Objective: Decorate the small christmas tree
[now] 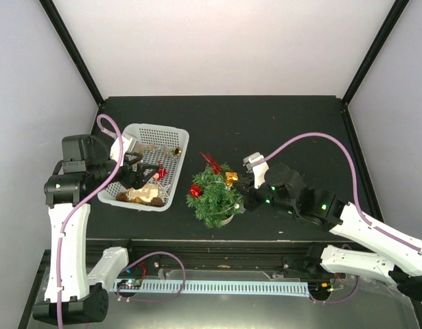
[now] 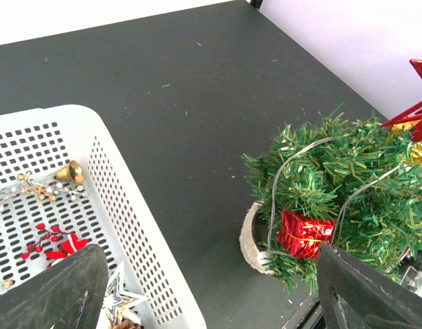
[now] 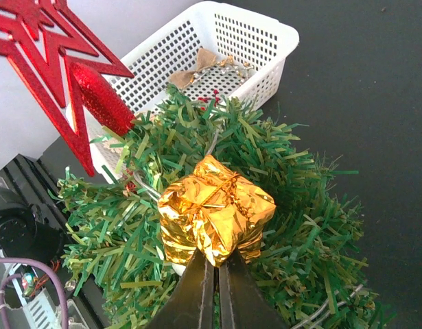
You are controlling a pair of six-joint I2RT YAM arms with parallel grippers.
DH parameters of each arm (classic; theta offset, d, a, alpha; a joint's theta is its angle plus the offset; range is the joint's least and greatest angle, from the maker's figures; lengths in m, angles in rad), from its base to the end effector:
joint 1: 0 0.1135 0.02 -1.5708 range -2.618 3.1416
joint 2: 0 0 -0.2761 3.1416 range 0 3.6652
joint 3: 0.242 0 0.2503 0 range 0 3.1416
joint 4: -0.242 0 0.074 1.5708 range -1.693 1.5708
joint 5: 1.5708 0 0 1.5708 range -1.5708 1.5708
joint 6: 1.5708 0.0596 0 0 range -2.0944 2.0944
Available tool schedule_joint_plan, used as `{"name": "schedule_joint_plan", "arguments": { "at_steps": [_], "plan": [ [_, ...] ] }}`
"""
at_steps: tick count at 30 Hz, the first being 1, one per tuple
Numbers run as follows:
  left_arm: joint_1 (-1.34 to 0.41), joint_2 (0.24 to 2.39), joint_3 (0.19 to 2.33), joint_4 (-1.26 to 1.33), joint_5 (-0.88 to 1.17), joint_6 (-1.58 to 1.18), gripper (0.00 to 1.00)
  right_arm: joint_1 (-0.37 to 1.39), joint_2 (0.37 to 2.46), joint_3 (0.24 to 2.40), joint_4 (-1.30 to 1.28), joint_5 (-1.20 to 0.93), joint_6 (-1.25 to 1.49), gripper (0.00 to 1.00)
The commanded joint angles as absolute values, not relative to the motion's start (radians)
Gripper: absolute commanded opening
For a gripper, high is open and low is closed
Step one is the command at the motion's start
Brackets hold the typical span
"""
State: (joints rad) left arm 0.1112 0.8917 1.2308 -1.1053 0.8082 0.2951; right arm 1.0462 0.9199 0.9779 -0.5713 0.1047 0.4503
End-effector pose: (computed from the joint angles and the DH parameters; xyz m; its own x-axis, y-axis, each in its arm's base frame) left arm 0.1427 -0.0274 0.3859 -0.5310 0.1429 -0.8352 0.6225 0.7345 -0.2701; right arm 0.1095 0.1768 0.3417 -0.5762 -0.1315 -0.8066 -0.6269 0.7044 0.3329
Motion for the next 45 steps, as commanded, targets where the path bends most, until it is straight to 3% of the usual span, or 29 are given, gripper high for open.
{"name": "schedule_joint_plan", "arguments": {
  "at_steps": [1, 25, 45],
  "plan": [
    [0.117, 0.873, 1.225, -1.093, 0.822, 0.293, 0.83, 1.042, 0.907, 0.985, -0.609, 0.092, 0.440, 0.01],
    [0.117, 0.853, 1.196, -1.093, 0.823, 0.296, 0.84, 1.041, 0.935, 0.943, -0.627, 0.068, 0.390, 0.01],
    [0.117, 0.839, 1.190, -1.101, 0.836, 0.296, 0.84, 1.041, 0.822, 1.054, -0.714, 0.215, 0.368, 0.01]
  ]
}}
